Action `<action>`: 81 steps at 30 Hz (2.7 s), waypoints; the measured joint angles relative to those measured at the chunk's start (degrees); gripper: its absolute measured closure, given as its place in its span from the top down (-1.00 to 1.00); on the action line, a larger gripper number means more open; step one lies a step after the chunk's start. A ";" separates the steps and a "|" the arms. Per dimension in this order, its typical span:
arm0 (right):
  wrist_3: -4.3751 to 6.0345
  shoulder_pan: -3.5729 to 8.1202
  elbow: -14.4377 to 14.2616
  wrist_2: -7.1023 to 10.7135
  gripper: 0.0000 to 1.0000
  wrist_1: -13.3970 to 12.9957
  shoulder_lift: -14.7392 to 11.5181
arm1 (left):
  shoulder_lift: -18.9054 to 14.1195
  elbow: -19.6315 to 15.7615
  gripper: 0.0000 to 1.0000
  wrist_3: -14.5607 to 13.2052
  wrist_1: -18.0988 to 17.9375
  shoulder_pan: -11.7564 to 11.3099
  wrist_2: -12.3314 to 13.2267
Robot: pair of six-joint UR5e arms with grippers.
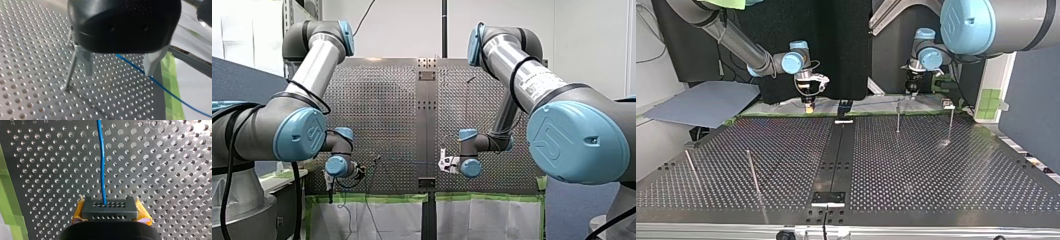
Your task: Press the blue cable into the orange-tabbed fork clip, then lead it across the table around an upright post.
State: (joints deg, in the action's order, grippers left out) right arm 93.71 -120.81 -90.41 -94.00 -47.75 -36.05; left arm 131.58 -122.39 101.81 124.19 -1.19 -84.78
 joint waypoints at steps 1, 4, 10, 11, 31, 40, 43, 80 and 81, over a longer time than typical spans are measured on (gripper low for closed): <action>0.00 0.00 0.00 0.01 -1.00 0.00 0.01 | -0.69 -0.67 1.00 0.02 -0.25 0.01 0.14; 0.00 0.00 0.00 0.01 -1.00 -0.04 0.01 | -2.50 -2.31 1.00 0.04 -0.68 0.12 0.78; 0.00 0.00 0.00 0.03 -1.00 0.02 0.02 | -5.13 -3.65 1.00 -0.14 -0.23 0.54 2.64; 0.00 0.00 0.00 0.03 -1.00 0.05 0.03 | -5.26 -3.70 1.00 -0.23 -0.09 0.63 3.00; 0.00 0.00 0.00 0.03 -1.00 0.37 0.01 | -5.52 -3.72 1.00 -3.19 -1.39 2.03 4.88; 0.05 0.00 0.00 0.03 -1.00 0.37 0.00 | -5.52 -3.72 1.00 -3.87 -1.78 2.09 4.97; 0.14 0.00 0.00 0.03 -1.00 0.37 -0.01 | -5.52 -3.72 1.00 -3.89 -1.71 2.09 4.95; 0.00 0.00 0.01 0.03 -1.00 0.45 0.02 | -5.52 -1.89 1.00 -11.58 0.32 6.91 3.76; 0.00 0.00 0.00 0.04 -1.00 0.42 0.02 | -5.52 -1.64 1.00 -11.45 0.33 7.20 3.37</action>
State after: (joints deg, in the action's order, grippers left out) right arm 93.71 -120.81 -90.41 -93.96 -47.34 -36.03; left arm 126.06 -124.02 90.36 124.52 6.02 -81.41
